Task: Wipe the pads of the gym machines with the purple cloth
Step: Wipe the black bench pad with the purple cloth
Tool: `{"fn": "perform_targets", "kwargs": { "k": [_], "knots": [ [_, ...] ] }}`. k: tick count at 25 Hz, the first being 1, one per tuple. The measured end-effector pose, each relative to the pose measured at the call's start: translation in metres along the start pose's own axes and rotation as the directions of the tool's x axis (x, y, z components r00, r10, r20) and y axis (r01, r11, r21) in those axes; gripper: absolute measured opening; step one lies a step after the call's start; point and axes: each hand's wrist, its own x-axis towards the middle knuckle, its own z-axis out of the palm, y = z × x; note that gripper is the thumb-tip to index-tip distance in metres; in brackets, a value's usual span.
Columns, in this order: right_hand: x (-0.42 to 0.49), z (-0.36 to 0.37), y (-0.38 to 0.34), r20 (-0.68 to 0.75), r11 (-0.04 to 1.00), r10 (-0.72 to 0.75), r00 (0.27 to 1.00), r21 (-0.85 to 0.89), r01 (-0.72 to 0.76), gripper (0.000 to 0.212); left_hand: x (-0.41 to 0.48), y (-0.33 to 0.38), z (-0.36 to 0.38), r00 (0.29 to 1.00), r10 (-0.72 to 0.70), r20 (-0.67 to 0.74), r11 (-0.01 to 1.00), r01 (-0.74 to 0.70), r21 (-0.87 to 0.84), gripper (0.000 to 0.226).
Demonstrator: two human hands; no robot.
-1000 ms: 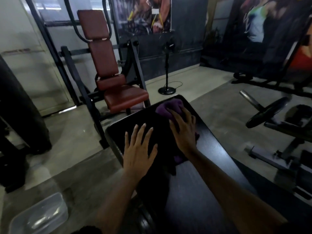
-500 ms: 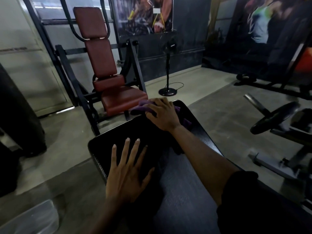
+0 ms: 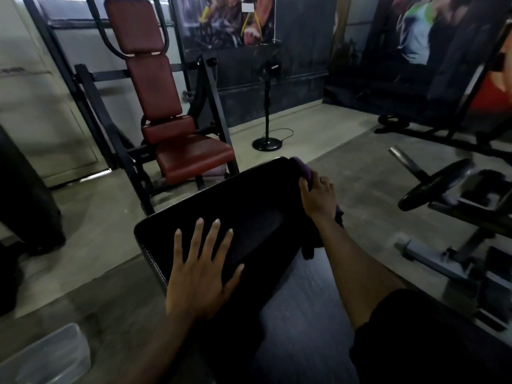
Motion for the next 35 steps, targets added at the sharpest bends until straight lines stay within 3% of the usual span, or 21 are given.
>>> {"fn": "perform_targets", "kwargs": {
  "k": [7,12,16,20,24,27,31,35],
  "knots": [
    [-0.097,-0.024,0.065,0.023,0.969,0.221,0.975,-0.115,-0.217,0.051,-0.002,0.001,-0.003,1.000,-0.010,-0.009,1.000,0.010,-0.011,0.068],
    [-0.178,-0.029,0.059,0.017,0.948,0.297,0.955,-0.129,-0.292,0.051,-0.003,-0.001,-0.004,1.000,-0.002,-0.021,0.999,0.001,-0.051,0.068],
    [-0.253,-0.048,0.049,0.166,0.980,0.176,0.970,-0.123,-0.157,0.049,-0.017,-0.002,-0.014,1.000,0.030,-0.003,0.977,-0.030,-0.212,0.061],
    [-0.314,-0.082,0.042,0.362,0.993,-0.013,0.932,-0.105,0.055,0.049,-0.102,0.003,-0.021,0.996,0.089,0.026,0.935,-0.075,-0.346,0.053],
    [-0.387,-0.104,0.021,0.514,0.985,-0.123,0.849,-0.042,0.168,0.049,-0.234,-0.006,-0.025,0.969,0.023,0.247,0.892,0.091,-0.442,0.061],
    [-0.454,-0.112,0.010,0.584,0.969,-0.223,0.780,0.046,0.243,0.050,-0.337,-0.010,-0.039,0.894,-0.096,0.437,0.832,0.313,-0.457,0.057],
    [-0.532,-0.104,-0.004,0.725,0.950,-0.274,0.632,0.103,0.294,0.045,-0.450,-0.023,-0.054,0.773,-0.208,0.600,0.746,0.522,-0.413,0.054],
    [-0.593,-0.076,-0.027,0.832,0.912,-0.343,0.437,0.184,0.365,0.044,-0.543,-0.050,-0.064,0.548,-0.270,0.792,0.619,0.729,-0.293,0.052]
  ]
}}
